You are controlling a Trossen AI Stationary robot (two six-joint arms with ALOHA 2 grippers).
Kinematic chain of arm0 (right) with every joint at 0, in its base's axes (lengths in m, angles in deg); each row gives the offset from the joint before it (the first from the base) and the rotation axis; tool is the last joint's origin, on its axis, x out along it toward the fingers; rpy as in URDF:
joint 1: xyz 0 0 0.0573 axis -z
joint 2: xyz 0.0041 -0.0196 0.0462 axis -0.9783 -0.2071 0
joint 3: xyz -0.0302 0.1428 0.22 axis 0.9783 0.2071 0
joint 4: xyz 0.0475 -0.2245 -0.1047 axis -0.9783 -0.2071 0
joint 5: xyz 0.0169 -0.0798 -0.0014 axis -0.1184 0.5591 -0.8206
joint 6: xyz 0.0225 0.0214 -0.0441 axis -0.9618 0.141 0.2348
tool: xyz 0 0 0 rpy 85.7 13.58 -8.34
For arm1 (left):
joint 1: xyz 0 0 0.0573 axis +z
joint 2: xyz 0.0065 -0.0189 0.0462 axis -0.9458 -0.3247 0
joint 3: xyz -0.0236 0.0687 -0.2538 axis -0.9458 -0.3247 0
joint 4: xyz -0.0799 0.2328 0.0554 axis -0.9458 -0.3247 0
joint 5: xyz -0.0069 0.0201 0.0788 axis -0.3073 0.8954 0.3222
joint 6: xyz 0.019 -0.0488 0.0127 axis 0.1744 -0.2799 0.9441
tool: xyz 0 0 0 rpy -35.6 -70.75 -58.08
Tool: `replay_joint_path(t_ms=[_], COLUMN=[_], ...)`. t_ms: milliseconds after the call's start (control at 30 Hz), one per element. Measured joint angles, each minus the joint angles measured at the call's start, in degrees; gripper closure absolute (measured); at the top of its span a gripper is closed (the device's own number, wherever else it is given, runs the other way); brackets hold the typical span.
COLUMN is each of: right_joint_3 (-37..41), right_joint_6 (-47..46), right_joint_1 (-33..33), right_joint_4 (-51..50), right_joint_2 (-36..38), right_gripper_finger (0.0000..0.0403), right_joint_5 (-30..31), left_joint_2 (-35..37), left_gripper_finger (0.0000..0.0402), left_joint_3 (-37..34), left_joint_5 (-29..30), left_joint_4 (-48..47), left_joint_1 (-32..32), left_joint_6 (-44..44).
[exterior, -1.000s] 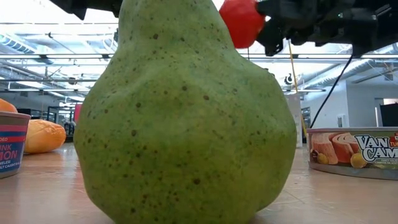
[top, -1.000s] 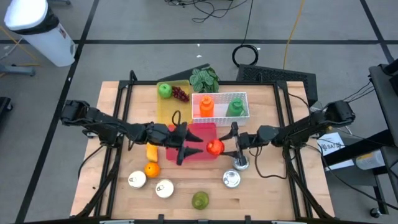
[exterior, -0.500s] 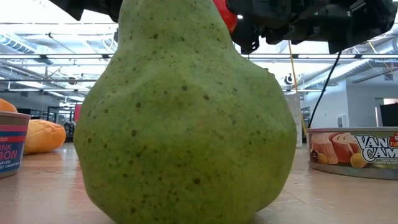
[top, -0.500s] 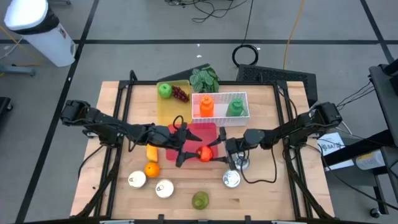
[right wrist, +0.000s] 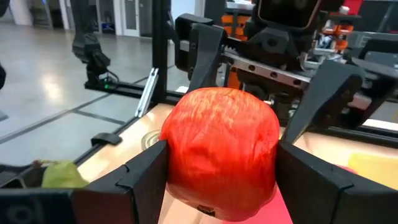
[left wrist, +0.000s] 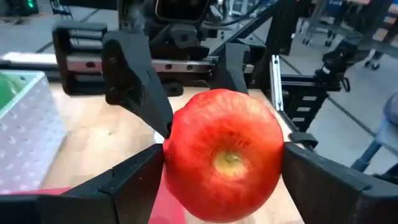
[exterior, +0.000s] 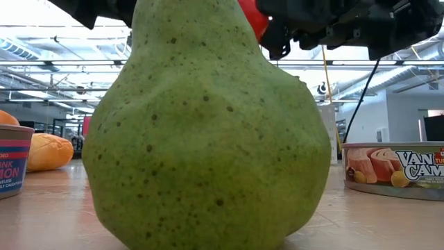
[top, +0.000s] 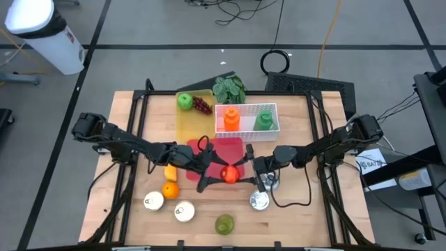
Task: Pick & Place Food Item
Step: Put the red apple in the yellow bin
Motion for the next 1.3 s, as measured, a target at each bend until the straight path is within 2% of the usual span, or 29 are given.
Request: replay_joint_path(t_ms=[100, 233, 567, 667, 800, 1067, 1133, 1200, 1300], right_joint_3=[-0.55, -0.57, -0.59, -0.59, -0.59, -0.59, -0.59, -0.60, -0.88], right_joint_6=[1.00, 1.40, 2.69, 3.05, 3.08, 2.20, 1.78, 2.00, 2.30], right_joint_1=[-0.22, -0.31, -0.36, -0.55, -0.55, -0.55, -0.55, -0.55, -0.55], right_joint_4=[-2.56, -3.22, 0.54, 1.28, 1.35, 1.46, 1.77, 2.32, 2.60], right_joint_2=[0.02, 0.11, 0.17, 0.17, 0.20, 0.20, 0.21, 0.24, 0.24], right_gripper_finger=[0.0154, 0.0154, 0.0154, 0.0154, 0.0153, 0.0147, 0.0150, 0.0152, 0.0153], right_joint_5=[0.69, 1.41, 1.65, 2.86, 3.39, 3.39, 3.38, 3.42, 5.19], left_joint_2=[-2.47, -4.20, -4.31, -4.31, -4.37, -4.42, -4.44, -4.44, -4.46], left_gripper_finger=[0.0082, 0.0082, 0.0083, 0.0103, 0.0150, 0.0155, 0.0135, 0.0094, 0.0030], left_joint_3=[-0.05, 0.39, 0.76, 0.83, 0.83, 0.83, 0.83, 0.85, 1.07], left_joint_5=[-0.48, -5.55, -3.77, -3.64, -3.17, -3.07, -3.02, -2.92, -3.65], left_joint_4=[3.67, 5.42, 8.06, 8.05, 8.00, 8.51, 9.45, 10.61, 11.17], left_joint_1=[0.18, 0.76, 0.59, 0.60, 0.63, 0.63, 0.63, 0.45, -0.04], left_joint_6=[-0.92, 1.70, 4.71, 5.03, 6.30, 5.13, 1.97, -0.85, -0.04])
